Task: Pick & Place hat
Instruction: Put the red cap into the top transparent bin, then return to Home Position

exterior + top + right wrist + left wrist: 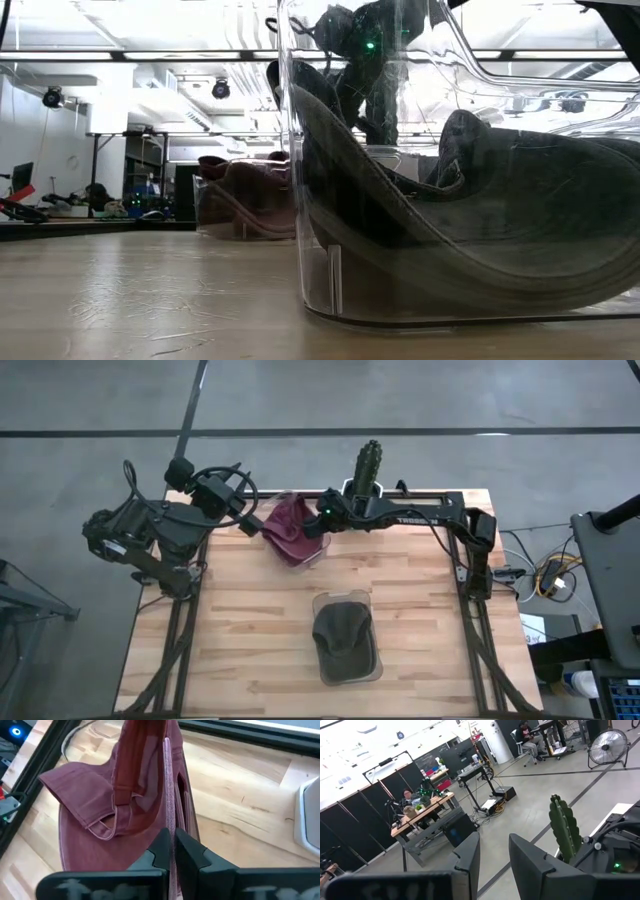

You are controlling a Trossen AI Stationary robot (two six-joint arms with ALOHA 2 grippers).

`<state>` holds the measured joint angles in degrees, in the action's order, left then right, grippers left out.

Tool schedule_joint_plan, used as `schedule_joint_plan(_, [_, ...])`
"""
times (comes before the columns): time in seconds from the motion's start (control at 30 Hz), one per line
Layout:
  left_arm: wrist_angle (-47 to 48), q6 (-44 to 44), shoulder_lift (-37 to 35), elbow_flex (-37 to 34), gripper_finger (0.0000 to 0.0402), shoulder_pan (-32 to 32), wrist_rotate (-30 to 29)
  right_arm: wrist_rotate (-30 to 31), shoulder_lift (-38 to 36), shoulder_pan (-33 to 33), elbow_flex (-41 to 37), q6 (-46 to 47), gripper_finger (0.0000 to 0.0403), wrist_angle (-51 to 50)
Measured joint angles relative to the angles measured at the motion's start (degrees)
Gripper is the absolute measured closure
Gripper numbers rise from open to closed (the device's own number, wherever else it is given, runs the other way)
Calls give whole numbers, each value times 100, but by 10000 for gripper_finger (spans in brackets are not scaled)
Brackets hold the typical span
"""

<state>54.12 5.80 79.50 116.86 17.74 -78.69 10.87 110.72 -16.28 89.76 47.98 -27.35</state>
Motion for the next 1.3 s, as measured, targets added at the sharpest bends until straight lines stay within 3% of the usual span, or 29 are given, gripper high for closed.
schedule_joint_plan(0.47, [36, -5, 0, -77, 305, -2, 17, -223, 2, 63, 39, -398, 369, 168])
schedule_joint_plan(0.87, [33, -55, 15, -96, 305, -2, 310, -287, -9, 195, 400, -804, 246, 162])
schedule_joint_plan(1.07, [36, -273, 15, -96, 305, -2, 309, -784, -9, 219, 469, -811, 172, 131])
schedule_joint_plan(1.23, [36, -364, 15, -96, 305, -2, 327, -1133, -35, 229, 599, -950, 147, 137])
schedule_joint_plan(1.3, [56, -453, 8, -96, 305, -4, 600, -1237, -35, 267, 659, -1192, 151, 135])
